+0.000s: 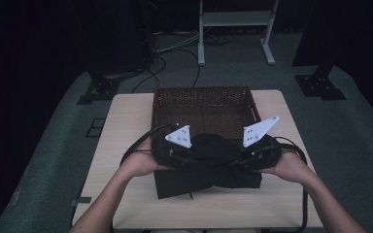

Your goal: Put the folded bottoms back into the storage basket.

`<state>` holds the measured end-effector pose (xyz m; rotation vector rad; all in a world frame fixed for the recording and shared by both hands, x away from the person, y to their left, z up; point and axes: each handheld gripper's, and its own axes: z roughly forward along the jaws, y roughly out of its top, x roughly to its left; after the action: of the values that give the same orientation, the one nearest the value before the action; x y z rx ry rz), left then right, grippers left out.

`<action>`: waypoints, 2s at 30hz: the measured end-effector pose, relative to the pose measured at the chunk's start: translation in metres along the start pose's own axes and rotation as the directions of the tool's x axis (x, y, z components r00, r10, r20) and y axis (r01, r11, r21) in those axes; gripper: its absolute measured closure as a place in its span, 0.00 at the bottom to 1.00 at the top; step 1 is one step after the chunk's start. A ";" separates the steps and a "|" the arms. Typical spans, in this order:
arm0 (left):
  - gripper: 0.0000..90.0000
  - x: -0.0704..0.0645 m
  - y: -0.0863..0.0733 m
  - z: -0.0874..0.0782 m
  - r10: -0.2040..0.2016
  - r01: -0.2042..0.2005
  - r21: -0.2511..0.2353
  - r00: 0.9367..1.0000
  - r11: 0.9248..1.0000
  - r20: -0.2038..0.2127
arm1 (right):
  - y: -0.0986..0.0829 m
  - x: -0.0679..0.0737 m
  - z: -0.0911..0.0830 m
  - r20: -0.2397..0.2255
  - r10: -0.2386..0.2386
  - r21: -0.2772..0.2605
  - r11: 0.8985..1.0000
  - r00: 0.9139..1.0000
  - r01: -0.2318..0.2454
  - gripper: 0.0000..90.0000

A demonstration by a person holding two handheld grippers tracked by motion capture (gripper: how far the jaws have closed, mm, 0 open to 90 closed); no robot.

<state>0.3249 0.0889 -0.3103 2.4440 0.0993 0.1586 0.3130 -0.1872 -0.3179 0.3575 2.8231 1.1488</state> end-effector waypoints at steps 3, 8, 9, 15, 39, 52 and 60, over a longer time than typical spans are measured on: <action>0.81 0.004 0.004 -0.005 0.008 -0.008 0.006 1.000 1.000 0.002 | 0.004 -0.002 -0.003 0.000 -0.008 -0.003 1.000 1.000 0.008 0.81; 0.81 0.008 0.010 -0.011 0.015 -0.015 0.010 1.000 1.000 -0.008 | 0.009 -0.005 -0.007 0.000 -0.008 -0.012 1.000 1.000 0.008 0.81; 0.81 0.009 0.013 -0.014 0.017 -0.017 0.011 1.000 1.000 -0.012 | 0.011 -0.007 -0.009 0.002 -0.010 -0.014 1.000 1.000 0.010 0.81; 0.81 0.015 0.019 -0.022 0.019 -0.018 0.013 1.000 1.000 -0.018 | 0.020 -0.011 -0.015 0.004 -0.008 -0.026 1.000 1.000 0.008 0.81; 0.81 0.044 0.044 -0.046 0.035 -0.035 0.014 0.998 0.999 -0.046 | 0.053 -0.034 -0.039 0.031 -0.032 -0.023 0.999 0.999 0.033 0.81; 0.81 0.062 0.055 -0.053 0.051 -0.049 0.024 0.997 0.998 -0.053 | 0.065 -0.047 -0.047 0.038 -0.043 -0.027 0.999 0.998 0.044 0.80; 0.81 0.075 0.064 -0.060 0.051 -0.049 0.031 0.996 0.998 -0.067 | 0.075 -0.058 -0.053 0.047 -0.044 -0.028 0.999 0.998 0.045 0.80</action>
<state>0.3927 0.0862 -0.2165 2.4721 0.0706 0.2635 0.3749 -0.1850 -0.2286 0.3136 2.7577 1.1560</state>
